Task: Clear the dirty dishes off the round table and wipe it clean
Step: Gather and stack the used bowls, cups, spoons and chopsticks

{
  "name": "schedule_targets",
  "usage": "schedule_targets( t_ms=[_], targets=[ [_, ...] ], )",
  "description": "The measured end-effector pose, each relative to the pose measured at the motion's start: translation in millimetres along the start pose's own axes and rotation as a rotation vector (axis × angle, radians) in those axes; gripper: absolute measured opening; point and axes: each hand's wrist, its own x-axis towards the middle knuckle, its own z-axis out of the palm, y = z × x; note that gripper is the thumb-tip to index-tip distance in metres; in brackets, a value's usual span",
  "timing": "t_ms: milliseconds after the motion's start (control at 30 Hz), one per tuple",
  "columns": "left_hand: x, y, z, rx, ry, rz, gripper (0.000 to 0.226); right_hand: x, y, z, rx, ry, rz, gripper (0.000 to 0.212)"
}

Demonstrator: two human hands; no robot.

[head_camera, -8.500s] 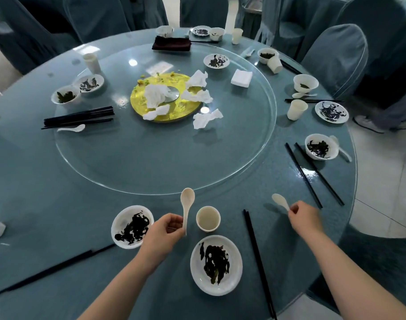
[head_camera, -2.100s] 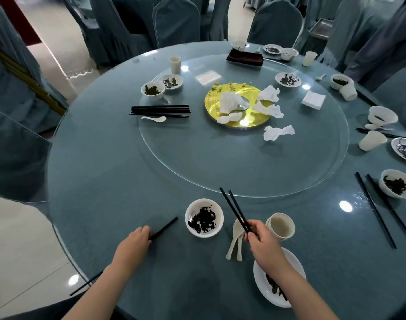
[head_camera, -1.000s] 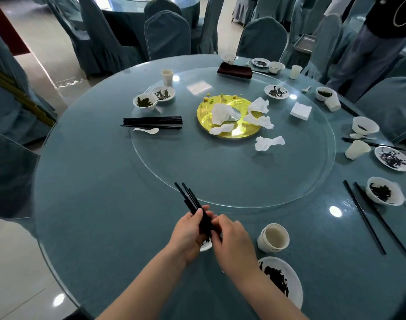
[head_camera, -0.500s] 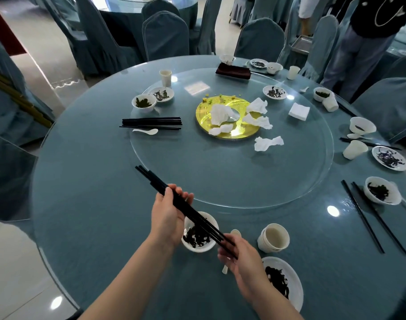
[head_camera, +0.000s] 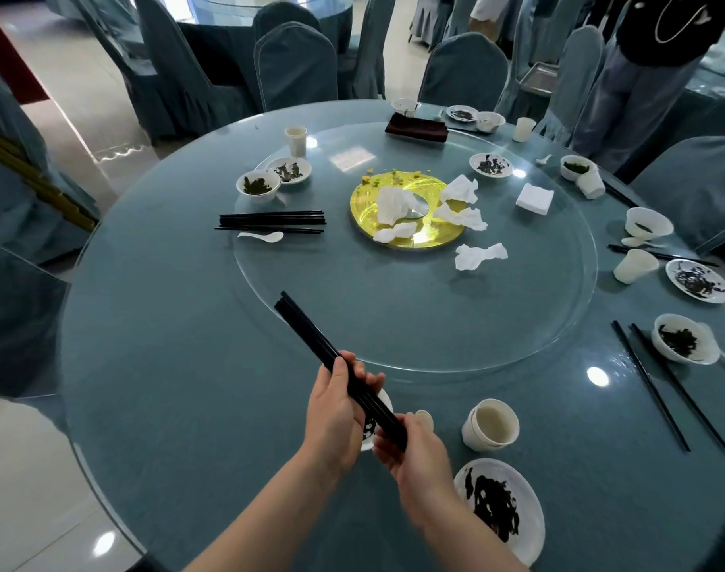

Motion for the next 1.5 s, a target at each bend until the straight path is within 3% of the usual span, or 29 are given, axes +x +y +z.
schedule_targets(
  t_ms=[133,200,300,400,533,933,1100,1200,1267,1400,1500],
  targets=[
    [5.1,6.9,-15.8,0.124,-0.007,-0.027,0.022,15.8,-4.9,-13.8,-0.446,-0.035,-0.228,0.023],
    [9.1,12.9,-28.2,0.346,0.002,-0.026,0.022,38.3,-16.8,-21.0,-0.764,-0.062,-0.400,0.020],
    [15.8,21.9,-46.0,0.642,0.011,-0.015,0.022,82.1,-38.6,-22.3,-1.331,-0.136,-0.557,0.039],
    [21.8,30.6,-60.4,0.874,0.020,-0.006,0.022,118.0,-52.9,-19.8,-1.758,-0.173,-0.524,0.052],
    [29.0,40.3,-76.6,1.055,0.021,-0.038,0.020,140.4,-53.7,-27.6,-2.016,-0.183,-0.395,0.060],
    [29.3,55.0,-88.1,1.381,0.013,0.026,0.029,144.0,-74.8,-46.0,-2.020,-0.071,-0.230,0.057],
    [28.0,60.6,-90.2,1.480,-0.075,0.010,0.023,143.1,-95.8,-51.6,-2.040,0.053,-0.089,0.054],
    [25.9,61.8,-86.7,1.500,-0.164,-0.006,0.021,130.4,-102.7,-37.0,-1.755,0.058,-0.230,0.046],
    [22.0,61.6,-80.6,1.489,-0.229,-0.011,0.021,113.8,-101.0,-16.1,-1.422,-0.055,-0.363,0.038],
    [15.4,57.9,-70.8,1.530,-0.352,-0.045,0.023,72.4,-86.5,26.1,-0.637,-0.308,-0.350,0.016],
    [13.8,53.2,-65.7,1.602,-0.409,-0.055,0.023,54.4,-74.6,40.1,-0.640,-0.347,-0.478,0.019]
  ],
)
